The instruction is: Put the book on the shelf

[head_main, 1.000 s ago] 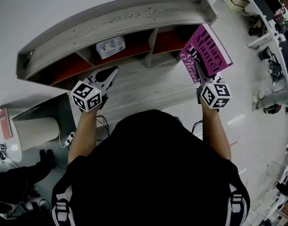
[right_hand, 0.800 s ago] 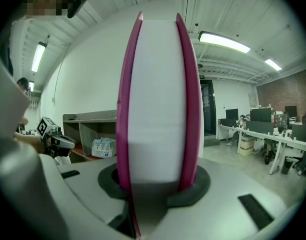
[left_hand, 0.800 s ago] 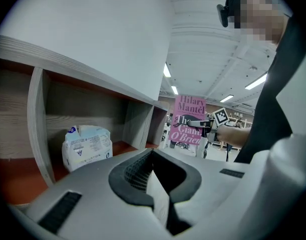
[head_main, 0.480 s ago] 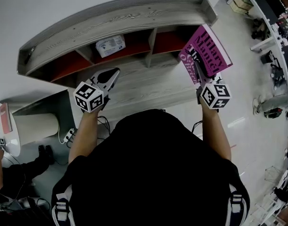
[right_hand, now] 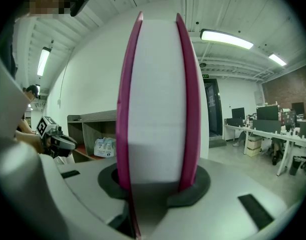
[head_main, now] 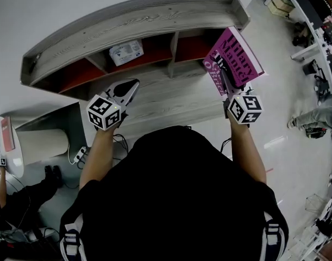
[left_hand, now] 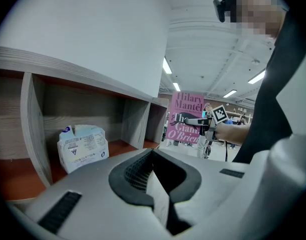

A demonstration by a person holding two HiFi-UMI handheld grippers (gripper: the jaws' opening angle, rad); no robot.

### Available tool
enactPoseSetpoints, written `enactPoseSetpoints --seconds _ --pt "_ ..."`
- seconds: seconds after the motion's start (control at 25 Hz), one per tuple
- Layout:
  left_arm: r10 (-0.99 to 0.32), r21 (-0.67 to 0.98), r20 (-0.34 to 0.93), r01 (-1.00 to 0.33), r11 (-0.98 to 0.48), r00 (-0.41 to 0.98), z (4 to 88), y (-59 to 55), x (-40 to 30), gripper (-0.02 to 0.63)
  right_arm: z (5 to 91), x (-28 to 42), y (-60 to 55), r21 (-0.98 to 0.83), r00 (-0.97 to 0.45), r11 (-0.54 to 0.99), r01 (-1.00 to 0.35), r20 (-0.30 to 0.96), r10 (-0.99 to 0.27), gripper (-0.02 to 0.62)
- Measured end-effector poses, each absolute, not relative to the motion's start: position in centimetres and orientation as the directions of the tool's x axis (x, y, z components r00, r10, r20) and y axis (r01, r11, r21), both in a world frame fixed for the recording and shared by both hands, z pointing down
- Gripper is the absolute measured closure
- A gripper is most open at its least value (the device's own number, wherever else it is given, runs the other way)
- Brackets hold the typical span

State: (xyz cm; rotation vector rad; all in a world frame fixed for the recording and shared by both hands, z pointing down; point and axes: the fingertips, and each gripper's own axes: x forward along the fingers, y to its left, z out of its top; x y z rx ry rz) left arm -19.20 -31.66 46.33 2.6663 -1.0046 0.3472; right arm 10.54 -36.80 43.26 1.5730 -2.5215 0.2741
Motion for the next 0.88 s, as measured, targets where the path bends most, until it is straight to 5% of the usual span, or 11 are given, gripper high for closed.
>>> enactPoseSetpoints --seconds 0.88 --pt "-0.564 0.14 0.369 -0.644 -0.752 0.739 49.0 -31.9 -15.8 0.586 49.2 9.0 -39.0 -0.06 -0.448 0.449 -0.892 0.255 -0.857 0.448"
